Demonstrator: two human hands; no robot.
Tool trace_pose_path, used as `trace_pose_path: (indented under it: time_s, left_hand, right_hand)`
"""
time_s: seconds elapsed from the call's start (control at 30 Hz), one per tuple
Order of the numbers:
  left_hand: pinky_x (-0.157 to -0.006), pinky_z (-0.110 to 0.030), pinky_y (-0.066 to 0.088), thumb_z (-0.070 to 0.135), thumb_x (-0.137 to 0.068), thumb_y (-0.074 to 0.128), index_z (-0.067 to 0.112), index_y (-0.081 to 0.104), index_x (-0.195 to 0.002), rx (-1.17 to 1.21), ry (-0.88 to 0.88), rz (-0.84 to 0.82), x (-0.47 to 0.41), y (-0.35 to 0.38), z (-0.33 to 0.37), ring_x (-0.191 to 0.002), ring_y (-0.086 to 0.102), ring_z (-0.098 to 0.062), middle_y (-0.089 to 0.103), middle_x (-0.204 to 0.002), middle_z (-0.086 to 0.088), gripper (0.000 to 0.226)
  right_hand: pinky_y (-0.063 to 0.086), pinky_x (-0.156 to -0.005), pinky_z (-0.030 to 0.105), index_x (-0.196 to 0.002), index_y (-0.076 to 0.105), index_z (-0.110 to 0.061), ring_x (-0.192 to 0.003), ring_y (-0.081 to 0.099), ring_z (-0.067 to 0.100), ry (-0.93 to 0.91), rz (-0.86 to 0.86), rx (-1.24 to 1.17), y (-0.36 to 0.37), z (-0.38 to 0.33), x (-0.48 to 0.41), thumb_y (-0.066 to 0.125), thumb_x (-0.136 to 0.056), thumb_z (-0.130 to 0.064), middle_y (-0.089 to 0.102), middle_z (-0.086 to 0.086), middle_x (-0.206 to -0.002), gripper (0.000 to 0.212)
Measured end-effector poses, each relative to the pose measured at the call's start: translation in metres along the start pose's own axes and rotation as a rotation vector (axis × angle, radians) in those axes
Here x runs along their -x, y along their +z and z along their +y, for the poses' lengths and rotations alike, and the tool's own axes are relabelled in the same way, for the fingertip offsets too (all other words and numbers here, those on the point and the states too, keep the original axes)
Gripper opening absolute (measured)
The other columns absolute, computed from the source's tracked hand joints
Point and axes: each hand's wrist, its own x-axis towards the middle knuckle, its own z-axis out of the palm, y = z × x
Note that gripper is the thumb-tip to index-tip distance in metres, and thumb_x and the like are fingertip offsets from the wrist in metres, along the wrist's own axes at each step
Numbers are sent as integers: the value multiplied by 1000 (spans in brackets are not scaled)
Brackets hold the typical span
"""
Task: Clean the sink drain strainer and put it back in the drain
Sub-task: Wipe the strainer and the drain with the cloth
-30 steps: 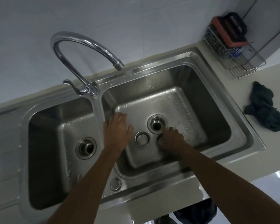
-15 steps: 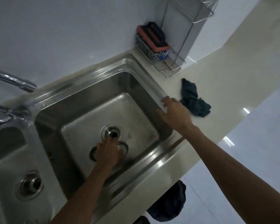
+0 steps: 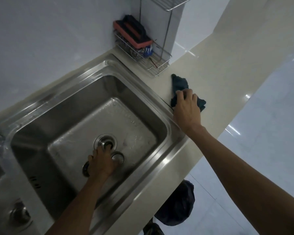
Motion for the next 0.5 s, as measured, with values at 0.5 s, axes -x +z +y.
trace_pose_path:
  time_s: [0.5]
  left_hand:
    - [-109, -56, 33, 52, -88, 64, 34, 22, -154, 104, -145, -229, 4, 18, -55, -138, 29, -40, 16, -157, -12, 81]
  right_hand:
    - [39, -61, 27, -96, 51, -13, -74, 52, 21, -174, -47, -335, -20, -63, 13, 58, -95, -21, 58, 9, -101, 11]
